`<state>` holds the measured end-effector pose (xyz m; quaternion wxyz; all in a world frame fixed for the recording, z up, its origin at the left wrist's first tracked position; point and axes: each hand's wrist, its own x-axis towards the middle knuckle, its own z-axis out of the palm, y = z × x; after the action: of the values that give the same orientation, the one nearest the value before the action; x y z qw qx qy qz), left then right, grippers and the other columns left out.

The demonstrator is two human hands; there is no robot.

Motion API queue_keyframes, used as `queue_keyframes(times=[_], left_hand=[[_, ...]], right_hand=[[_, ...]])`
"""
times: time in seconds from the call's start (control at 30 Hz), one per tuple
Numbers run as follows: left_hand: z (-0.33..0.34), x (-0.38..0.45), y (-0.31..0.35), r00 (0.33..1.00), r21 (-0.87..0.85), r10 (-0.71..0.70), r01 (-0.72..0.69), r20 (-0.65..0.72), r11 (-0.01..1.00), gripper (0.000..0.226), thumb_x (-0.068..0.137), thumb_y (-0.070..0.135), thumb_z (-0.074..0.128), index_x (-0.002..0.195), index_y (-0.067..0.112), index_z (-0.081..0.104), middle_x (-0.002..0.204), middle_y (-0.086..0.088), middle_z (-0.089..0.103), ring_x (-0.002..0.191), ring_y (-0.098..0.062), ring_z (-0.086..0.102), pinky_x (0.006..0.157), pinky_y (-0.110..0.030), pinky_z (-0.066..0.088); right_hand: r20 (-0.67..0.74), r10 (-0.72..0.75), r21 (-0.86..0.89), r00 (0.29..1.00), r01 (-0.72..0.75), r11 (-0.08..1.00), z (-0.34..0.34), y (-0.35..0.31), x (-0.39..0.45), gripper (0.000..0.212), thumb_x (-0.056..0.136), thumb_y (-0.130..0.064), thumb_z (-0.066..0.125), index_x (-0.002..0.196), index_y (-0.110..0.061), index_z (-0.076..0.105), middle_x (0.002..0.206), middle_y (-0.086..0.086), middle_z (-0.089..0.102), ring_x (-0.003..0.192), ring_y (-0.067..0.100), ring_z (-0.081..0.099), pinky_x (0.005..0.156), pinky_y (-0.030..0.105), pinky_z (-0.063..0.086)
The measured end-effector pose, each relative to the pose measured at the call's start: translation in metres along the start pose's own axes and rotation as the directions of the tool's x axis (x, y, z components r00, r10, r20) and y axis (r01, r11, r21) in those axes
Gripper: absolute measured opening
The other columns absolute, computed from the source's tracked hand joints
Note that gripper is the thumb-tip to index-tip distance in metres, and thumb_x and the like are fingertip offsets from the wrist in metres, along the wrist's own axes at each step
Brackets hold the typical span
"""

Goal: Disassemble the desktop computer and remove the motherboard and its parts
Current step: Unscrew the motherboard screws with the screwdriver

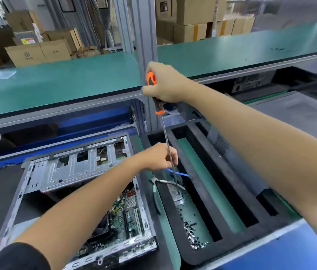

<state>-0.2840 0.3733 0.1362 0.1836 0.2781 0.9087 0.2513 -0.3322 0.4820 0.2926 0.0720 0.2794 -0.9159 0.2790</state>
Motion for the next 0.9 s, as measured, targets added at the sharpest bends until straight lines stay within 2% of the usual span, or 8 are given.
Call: queue_keyframes(times=[0.07,0.2,0.27,0.33,0.47,0.6,0.73,0.9], left_hand=[[0.020,0.012,0.001,0.998,0.062,-0.019,0.015,0.067,0.998,0.014,0.083,0.004,0.064,0.089,0.015,0.070,0.094,-0.002,0.071,0.084,-0.015,0.064,0.077,-0.025,0.052],[0.055,0.026,0.000,0.984,0.082,-0.012,-0.003,0.177,0.997,0.012,0.085,0.005,0.062,0.093,0.007,0.071,0.089,-0.001,0.069,0.075,-0.009,0.058,0.066,-0.010,0.042],[0.064,0.029,0.000,0.978,0.051,-0.006,-0.005,0.208,0.999,0.011,0.086,0.008,0.064,0.094,0.004,0.070,0.093,-0.003,0.069,0.078,-0.010,0.059,0.070,-0.014,0.045],[0.069,0.031,-0.001,0.977,0.008,-0.006,0.004,0.214,1.000,0.013,0.085,0.009,0.065,0.095,0.004,0.071,0.091,0.000,0.068,0.078,-0.008,0.059,0.075,-0.018,0.047],[0.066,0.031,0.000,0.978,-0.090,0.004,0.015,0.208,0.996,0.009,0.085,0.010,0.068,0.092,0.006,0.071,0.078,0.014,0.064,0.068,0.012,0.057,0.070,-0.009,0.044],[0.046,0.018,0.006,0.978,-0.189,0.034,0.006,0.204,0.982,0.005,0.088,0.019,0.067,0.086,0.016,0.070,0.076,0.008,0.067,0.066,0.003,0.060,0.066,-0.011,0.044],[0.004,-0.008,0.001,0.996,-0.206,0.045,-0.030,0.071,0.978,0.016,0.092,0.018,0.063,0.080,0.011,0.071,0.072,-0.001,0.070,0.067,-0.010,0.064,0.070,-0.031,0.054],[-0.047,-0.057,-0.022,0.984,-0.284,-0.029,-0.022,-0.174,0.959,0.020,0.094,0.008,0.059,0.079,-0.002,0.068,0.064,0.006,0.068,0.063,-0.014,0.067,0.065,-0.027,0.055]], right_hand=[[0.040,0.024,-0.005,0.999,-0.024,1.000,0.008,0.018,-0.009,0.027,0.087,-0.029,0.061,0.099,-0.010,0.046,0.076,-0.004,0.047,0.064,0.014,0.039,0.054,0.027,0.031],[0.085,0.057,0.010,0.995,-0.058,0.998,0.023,0.045,-0.024,0.025,0.085,-0.025,0.062,0.095,-0.009,0.045,0.070,-0.004,0.045,0.060,0.016,0.035,0.052,0.030,0.029],[0.090,0.061,0.035,0.994,-0.064,0.997,0.027,0.054,-0.030,0.024,0.083,-0.023,0.062,0.089,-0.011,0.042,0.067,-0.004,0.044,0.059,0.016,0.034,0.052,0.030,0.028],[0.103,0.069,0.062,0.992,-0.076,0.995,0.028,0.060,-0.034,0.024,0.083,-0.022,0.061,0.085,-0.013,0.039,0.067,-0.003,0.042,0.057,0.016,0.031,0.051,0.030,0.027],[0.102,0.069,0.080,0.992,-0.078,0.994,0.028,0.062,-0.035,0.023,0.082,-0.021,0.060,0.083,-0.015,0.038,0.067,-0.004,0.043,0.057,0.015,0.031,0.052,0.029,0.027],[0.057,0.051,0.076,0.997,-0.055,0.996,0.021,0.047,-0.028,0.022,0.082,-0.023,0.061,0.088,-0.013,0.043,0.070,-0.005,0.045,0.061,0.015,0.035,0.053,0.028,0.030],[-0.069,-0.006,0.047,0.998,0.009,0.999,0.002,0.005,-0.007,0.024,0.082,-0.030,0.063,0.079,-0.016,0.043,0.071,-0.009,0.040,0.060,0.005,0.034,0.051,0.016,0.028],[-0.220,-0.150,0.057,0.964,0.167,0.984,-0.006,-0.067,0.021,0.037,0.083,-0.028,0.059,0.064,-0.023,0.028,0.062,-0.007,0.029,0.053,0.006,0.024,0.048,0.015,0.026]])
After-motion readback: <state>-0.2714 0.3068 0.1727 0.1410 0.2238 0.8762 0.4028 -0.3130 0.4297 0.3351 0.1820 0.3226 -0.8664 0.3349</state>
